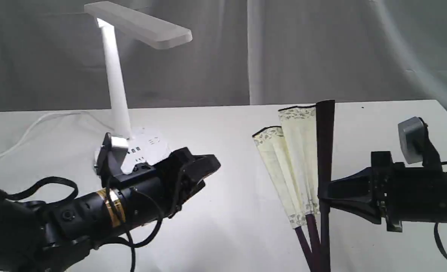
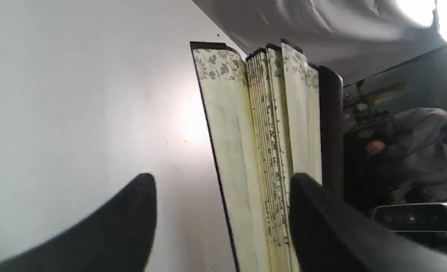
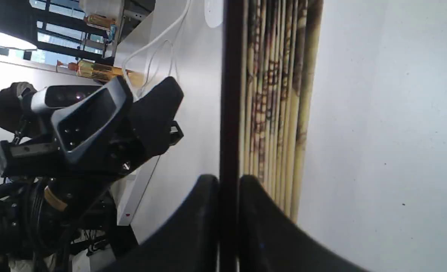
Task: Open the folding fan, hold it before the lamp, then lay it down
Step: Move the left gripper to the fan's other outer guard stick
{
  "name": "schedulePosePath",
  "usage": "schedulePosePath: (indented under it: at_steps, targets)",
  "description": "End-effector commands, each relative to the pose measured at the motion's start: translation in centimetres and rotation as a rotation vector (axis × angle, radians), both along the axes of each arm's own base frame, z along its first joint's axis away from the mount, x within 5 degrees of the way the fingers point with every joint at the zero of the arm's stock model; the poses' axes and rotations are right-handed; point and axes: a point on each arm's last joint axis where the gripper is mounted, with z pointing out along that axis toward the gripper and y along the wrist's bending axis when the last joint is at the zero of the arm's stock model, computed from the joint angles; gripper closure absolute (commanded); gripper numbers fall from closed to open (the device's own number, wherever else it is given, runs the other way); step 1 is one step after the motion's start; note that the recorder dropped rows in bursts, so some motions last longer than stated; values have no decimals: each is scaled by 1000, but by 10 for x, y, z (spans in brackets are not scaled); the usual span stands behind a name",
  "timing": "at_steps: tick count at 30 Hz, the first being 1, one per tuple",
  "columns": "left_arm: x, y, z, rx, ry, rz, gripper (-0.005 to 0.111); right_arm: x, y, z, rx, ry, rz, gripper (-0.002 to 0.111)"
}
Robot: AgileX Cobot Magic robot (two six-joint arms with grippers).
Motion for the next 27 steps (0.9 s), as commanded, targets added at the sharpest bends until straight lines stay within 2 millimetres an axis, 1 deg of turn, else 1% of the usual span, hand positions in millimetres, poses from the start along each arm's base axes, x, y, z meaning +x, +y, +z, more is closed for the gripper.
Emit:
schedulePosePath:
  at_steps: [1,3,8,11,14,20,24,27]
  targets:
    - [9,-11,-6,-119,90,-15,46,-1,1,5,26,-22,-3,108]
    - [14,-18,-10,-186,114,-40,46,-1,3,5,28,-23,2,108]
    - [26,-28,-18,-362,134,-73,46,-3,19,6,36,-21,46,108]
    - [29,-30,-28,-378,167,-68,46,-3,25,7,43,-18,56,108]
    - [30,-30,-36,-401,196,-50,46,-3,26,7,46,-10,56,108]
    - [35,-24,-51,-438,221,48,46,-3,27,7,55,9,48,108]
    - [35,-23,-63,-426,248,63,45,-5,33,7,60,22,64,108]
    - [36,-24,-65,-440,268,59,45,-6,40,7,64,24,83,108]
